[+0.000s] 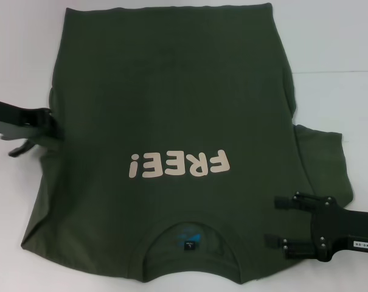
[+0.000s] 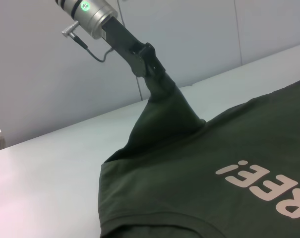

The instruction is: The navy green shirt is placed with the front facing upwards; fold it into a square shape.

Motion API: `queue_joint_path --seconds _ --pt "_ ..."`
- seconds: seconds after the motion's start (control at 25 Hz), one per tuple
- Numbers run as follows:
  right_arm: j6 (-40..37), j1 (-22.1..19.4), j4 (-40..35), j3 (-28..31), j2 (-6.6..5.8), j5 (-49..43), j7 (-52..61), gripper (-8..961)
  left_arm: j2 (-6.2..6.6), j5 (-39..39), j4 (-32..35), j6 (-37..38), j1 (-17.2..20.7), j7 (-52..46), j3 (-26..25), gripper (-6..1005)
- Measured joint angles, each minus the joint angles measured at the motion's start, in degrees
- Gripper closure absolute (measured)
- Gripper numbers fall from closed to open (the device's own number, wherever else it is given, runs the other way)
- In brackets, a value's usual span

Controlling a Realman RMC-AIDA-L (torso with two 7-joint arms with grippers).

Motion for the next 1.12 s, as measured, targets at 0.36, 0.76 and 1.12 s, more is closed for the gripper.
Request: queue_joint_path --seconds 0.36,0.76,1.12 --pt "0.0 -0.36 0.2 -0.01 0.0 0.0 -0.01 54 -2.1 -7.13 -9.25 -5.1 0.44 2.72 -0.31 991" --pt "0.07 -0.57 0.78 0.1 -0.01 0.0 -0.52 55 -2.61 -10.4 -14.12 -9.75 2.17 5.9 -0.44 983" --pt "0.18 -0.52 0.79 0.1 -0.06 0.0 -0.45 56 -2.37 -21.83 -18.7 -8.87 4.29 13.34 -0.61 777"
